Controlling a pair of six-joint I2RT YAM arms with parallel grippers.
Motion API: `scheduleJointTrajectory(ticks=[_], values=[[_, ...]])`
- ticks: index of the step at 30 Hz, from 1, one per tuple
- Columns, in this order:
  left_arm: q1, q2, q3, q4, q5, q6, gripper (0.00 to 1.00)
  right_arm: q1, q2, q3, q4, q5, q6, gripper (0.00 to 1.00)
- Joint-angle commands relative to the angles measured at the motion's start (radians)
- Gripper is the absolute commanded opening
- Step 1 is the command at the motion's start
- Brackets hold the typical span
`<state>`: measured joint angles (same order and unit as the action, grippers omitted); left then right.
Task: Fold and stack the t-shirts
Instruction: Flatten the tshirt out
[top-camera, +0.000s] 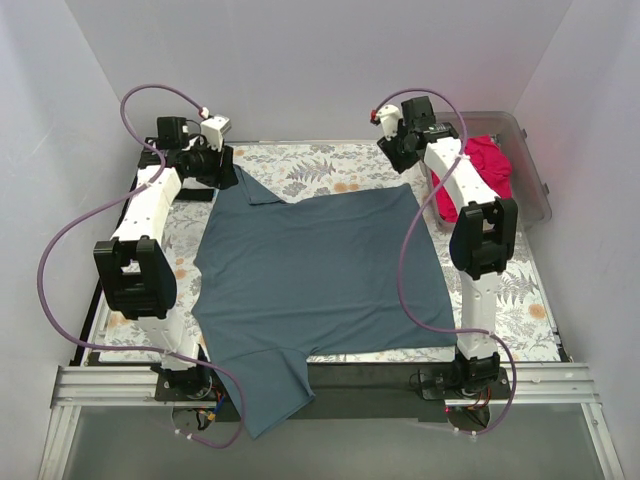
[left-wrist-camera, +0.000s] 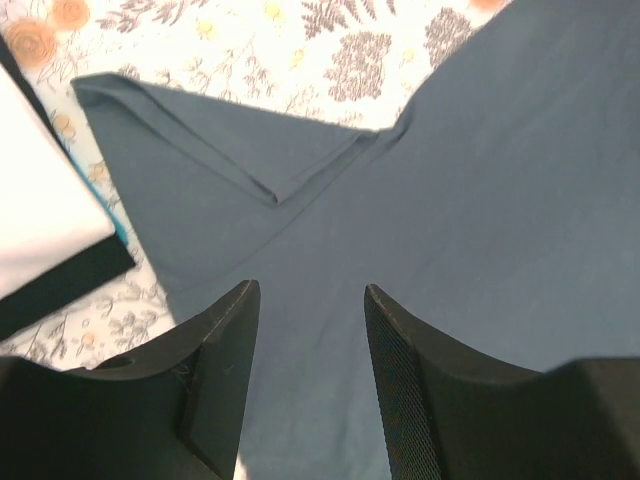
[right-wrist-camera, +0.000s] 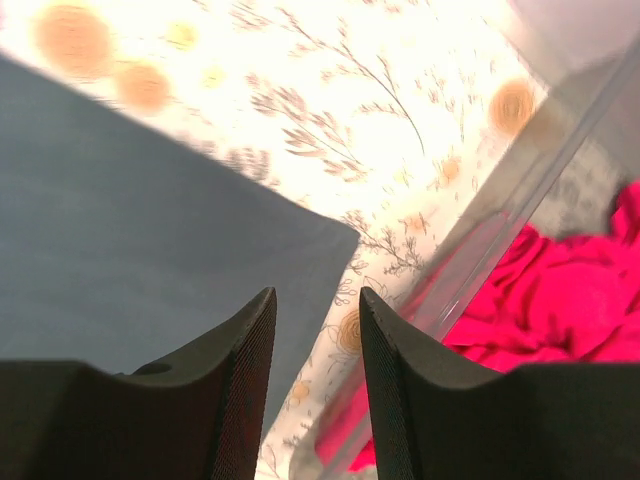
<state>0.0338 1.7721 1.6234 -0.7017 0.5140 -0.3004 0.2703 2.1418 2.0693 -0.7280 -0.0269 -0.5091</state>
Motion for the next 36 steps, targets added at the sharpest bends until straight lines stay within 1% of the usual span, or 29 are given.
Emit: scheduleJointTrajectory(ticks=[1, 8, 11, 21, 26, 30, 32, 36], values=[[-0.006, -0.028, -0.013, 0.117, 0.026, -0.071, 0.45, -0.033, 0.058, 0.032, 0.123, 0.074, 0.153, 0.45], [-0.006, -0.02, -0.051, 0.146, 0.021, -0.086, 0.45, -0.031, 0.125, -0.052, 0.252, 0.199, 0.236, 0.46], [-0.006, -0.019, -0.065, 0.156, 0.031, -0.091, 0.45, -0.031, 0.144, -0.077, 0.289, 0.205, 0.259, 0.47], [-0.008, -0.008, -0.085, 0.171, 0.035, -0.095, 0.45, -0.031, 0.193, -0.106, 0.343, 0.266, 0.345, 0.5], [-0.008, -0.003, -0.094, 0.185, 0.043, -0.095, 0.46, -0.028, 0.214, -0.121, 0.346, 0.323, 0.395, 0.51], [-0.009, 0.0, -0.103, 0.195, 0.04, -0.092, 0.46, -0.023, 0.225, -0.138, 0.346, 0.364, 0.408, 0.52], [-0.009, 0.0, -0.108, 0.196, 0.046, -0.094, 0.46, -0.025, 0.236, -0.137, 0.351, 0.378, 0.418, 0.54], [-0.011, 0.0, -0.112, 0.202, 0.046, -0.098, 0.46, -0.025, 0.257, -0.129, 0.352, 0.393, 0.429, 0.54]])
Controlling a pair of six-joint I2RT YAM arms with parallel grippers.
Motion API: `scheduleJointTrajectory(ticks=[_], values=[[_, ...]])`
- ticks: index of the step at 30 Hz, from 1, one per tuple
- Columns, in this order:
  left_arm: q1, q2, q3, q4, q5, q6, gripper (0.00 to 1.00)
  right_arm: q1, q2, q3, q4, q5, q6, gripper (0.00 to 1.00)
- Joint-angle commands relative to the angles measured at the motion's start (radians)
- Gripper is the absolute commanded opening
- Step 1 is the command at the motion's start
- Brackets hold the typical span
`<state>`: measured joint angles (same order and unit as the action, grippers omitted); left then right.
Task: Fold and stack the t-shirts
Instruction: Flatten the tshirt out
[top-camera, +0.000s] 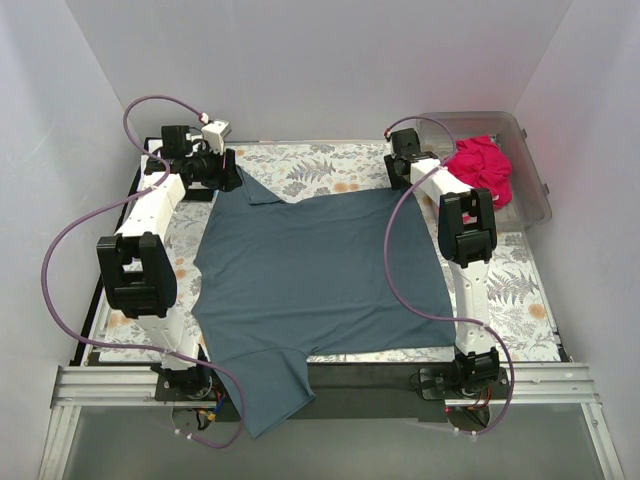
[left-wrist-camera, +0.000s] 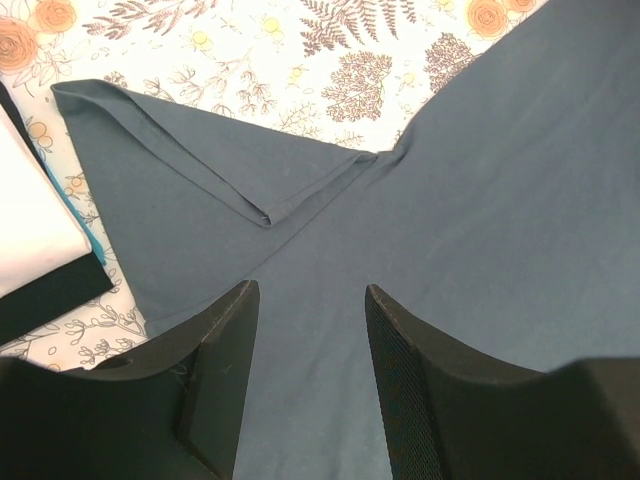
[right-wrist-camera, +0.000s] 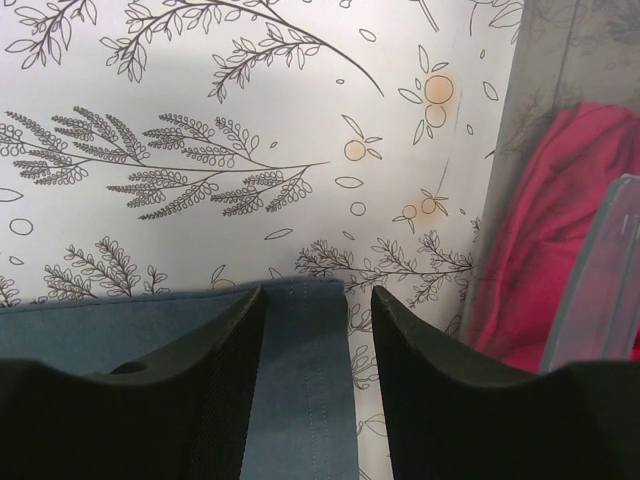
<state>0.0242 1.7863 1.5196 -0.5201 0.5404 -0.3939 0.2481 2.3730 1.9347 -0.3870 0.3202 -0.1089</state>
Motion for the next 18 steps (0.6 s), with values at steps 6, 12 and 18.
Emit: scheduleJointTrajectory(ticks=[6, 12, 18], values=[[-0.001, 0.013, 0.011, 0.031, -0.005, -0.011, 0.46, -0.009, 0.028, 0.003, -0.01, -0.027, 0.055, 0.44], [-0.001, 0.064, 0.097, 0.038, 0.012, -0.037, 0.46, -0.064, 0.057, 0.011, -0.153, -0.173, 0.218, 0.46], [-0.001, 0.076, 0.094, 0.049, -0.013, -0.037, 0.46, -0.067, 0.087, 0.029, -0.177, -0.254, 0.221, 0.25]])
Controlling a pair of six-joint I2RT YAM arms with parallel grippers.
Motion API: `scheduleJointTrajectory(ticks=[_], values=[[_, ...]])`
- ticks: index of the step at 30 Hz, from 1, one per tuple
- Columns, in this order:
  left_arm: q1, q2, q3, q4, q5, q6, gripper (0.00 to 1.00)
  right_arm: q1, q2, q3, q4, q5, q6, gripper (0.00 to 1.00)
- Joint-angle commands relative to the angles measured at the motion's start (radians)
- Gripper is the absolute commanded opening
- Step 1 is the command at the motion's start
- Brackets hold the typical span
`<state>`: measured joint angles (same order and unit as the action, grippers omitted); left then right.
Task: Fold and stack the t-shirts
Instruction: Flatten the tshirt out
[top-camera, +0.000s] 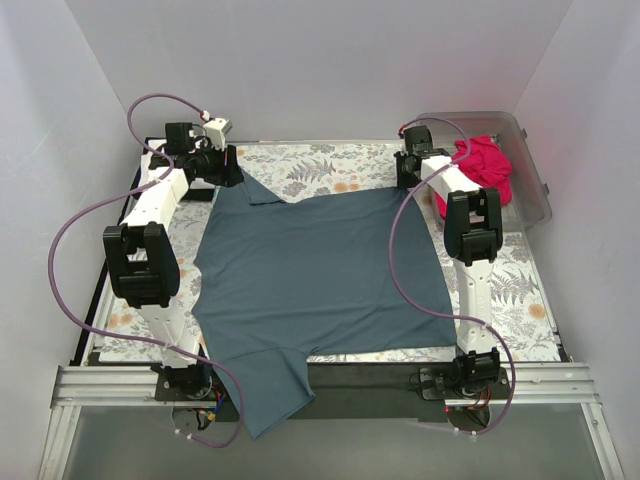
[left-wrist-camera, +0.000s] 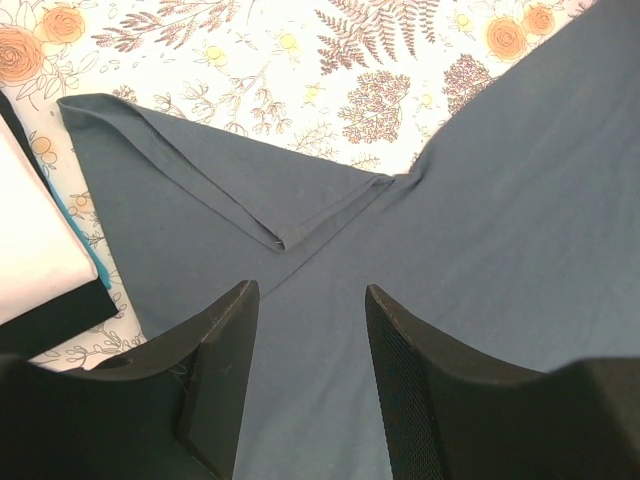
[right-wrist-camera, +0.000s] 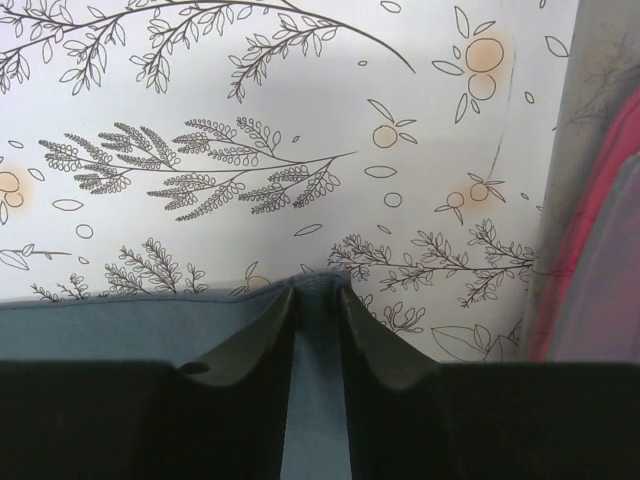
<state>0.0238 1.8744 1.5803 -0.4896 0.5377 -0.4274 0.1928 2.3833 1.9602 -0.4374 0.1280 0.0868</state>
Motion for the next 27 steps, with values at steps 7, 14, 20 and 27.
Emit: scheduleJointTrajectory(ticks=[7, 14, 20, 27], values=[[0.001, 0.227, 0.184, 0.066, -0.172, -0.074, 0.43, -0.006, 0.027, 0.002, -0.13, -0.097, 0.004, 0.01], [0.001, 0.409, 0.383, 0.109, -0.288, -0.082, 0.33, 0.01, -0.05, -0.027, -0.086, -0.105, -0.033, 0.01], [0.001, 0.496, 0.449, 0.163, -0.34, -0.08, 0.34, 0.031, -0.087, -0.075, -0.063, -0.1, -0.067, 0.01], [0.001, 0.565, 0.498, 0.197, -0.366, -0.062, 0.41, 0.043, -0.11, -0.113, -0.038, -0.107, -0.078, 0.01]])
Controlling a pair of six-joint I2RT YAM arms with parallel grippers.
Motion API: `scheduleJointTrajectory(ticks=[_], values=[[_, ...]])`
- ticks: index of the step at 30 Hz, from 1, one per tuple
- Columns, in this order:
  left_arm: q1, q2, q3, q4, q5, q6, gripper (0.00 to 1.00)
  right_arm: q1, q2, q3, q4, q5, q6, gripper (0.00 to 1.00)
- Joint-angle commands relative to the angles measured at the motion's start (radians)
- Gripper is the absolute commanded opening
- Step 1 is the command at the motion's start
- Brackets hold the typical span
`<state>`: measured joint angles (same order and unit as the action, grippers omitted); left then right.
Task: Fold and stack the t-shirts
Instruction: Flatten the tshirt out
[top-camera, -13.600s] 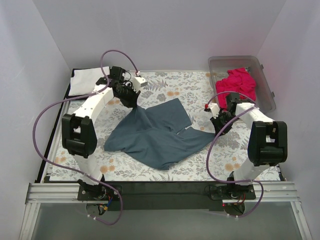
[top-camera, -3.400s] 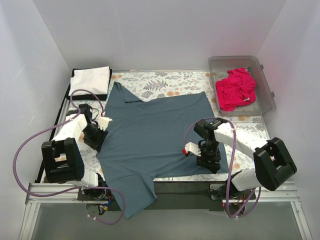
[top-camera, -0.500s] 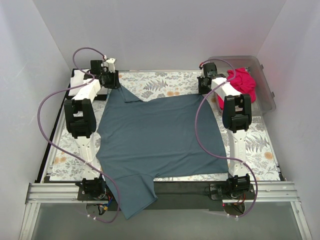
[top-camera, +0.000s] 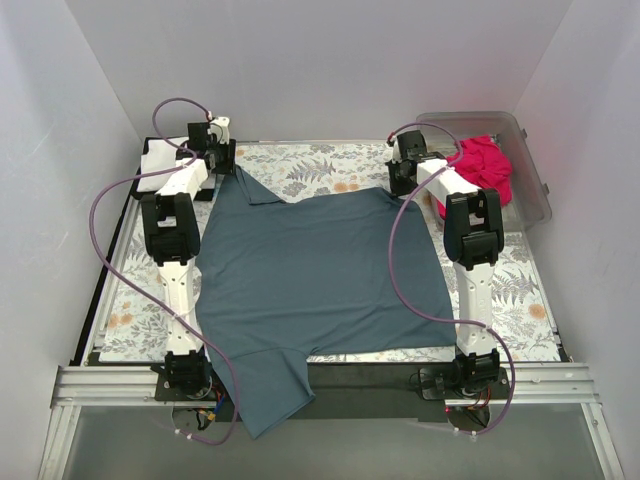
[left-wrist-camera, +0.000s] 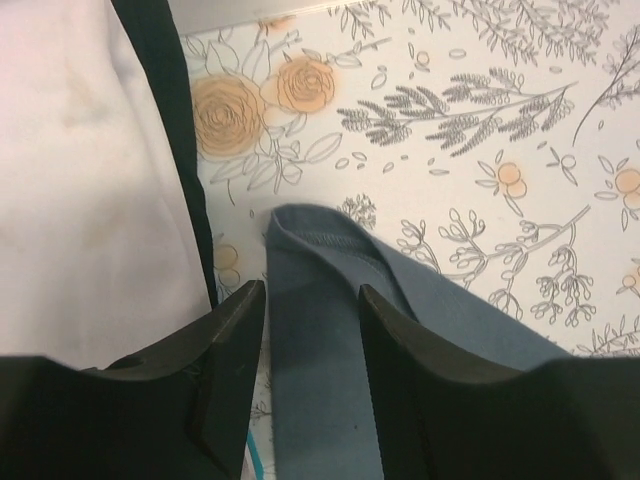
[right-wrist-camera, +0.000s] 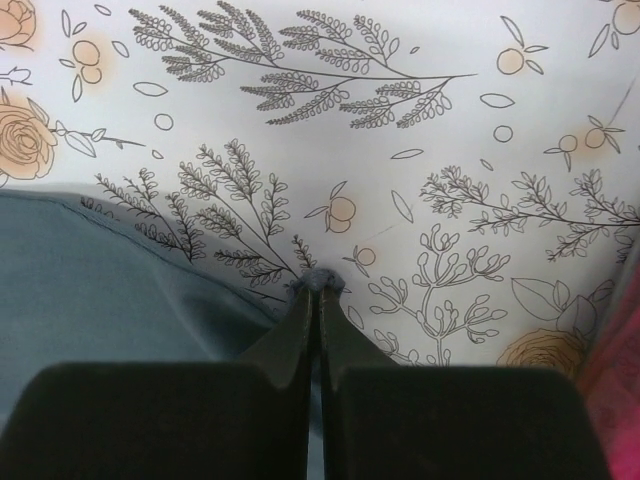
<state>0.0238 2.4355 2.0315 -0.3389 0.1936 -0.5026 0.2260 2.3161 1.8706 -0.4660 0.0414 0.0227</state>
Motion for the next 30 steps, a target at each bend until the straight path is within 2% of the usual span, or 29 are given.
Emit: scheduleJointTrajectory(ticks=[1, 3, 8, 21, 24, 30], values=[[0.001, 0.011, 0.049, 0.052, -0.022, 0.012, 0.43, 0.013, -0.044, -0.025, -0.01, -0.018, -0.017, 0.01], [0.001, 0.023, 0.064, 0.066, -0.019, 0.006, 0.45, 0.015, -0.046, -0.025, -0.008, -0.017, -0.021, 0.01], [-0.001, 0.062, 0.096, 0.07, 0.024, -0.007, 0.46, 0.013, -0.049, -0.025, -0.003, -0.009, -0.02, 0.01], [-0.01, 0.151, 0.153, 0.081, 0.015, -0.022, 0.45, 0.013, -0.057, -0.019, -0.003, 0.012, -0.061, 0.01], [-0.01, 0.151, 0.148, 0.081, 0.024, -0.027, 0.33, 0.015, -0.06, -0.018, -0.003, 0.012, -0.072, 0.01], [-0.01, 0.129, 0.147, 0.081, 0.029, -0.033, 0.0, 0.013, -0.075, -0.005, 0.0, 0.034, -0.112, 0.01]])
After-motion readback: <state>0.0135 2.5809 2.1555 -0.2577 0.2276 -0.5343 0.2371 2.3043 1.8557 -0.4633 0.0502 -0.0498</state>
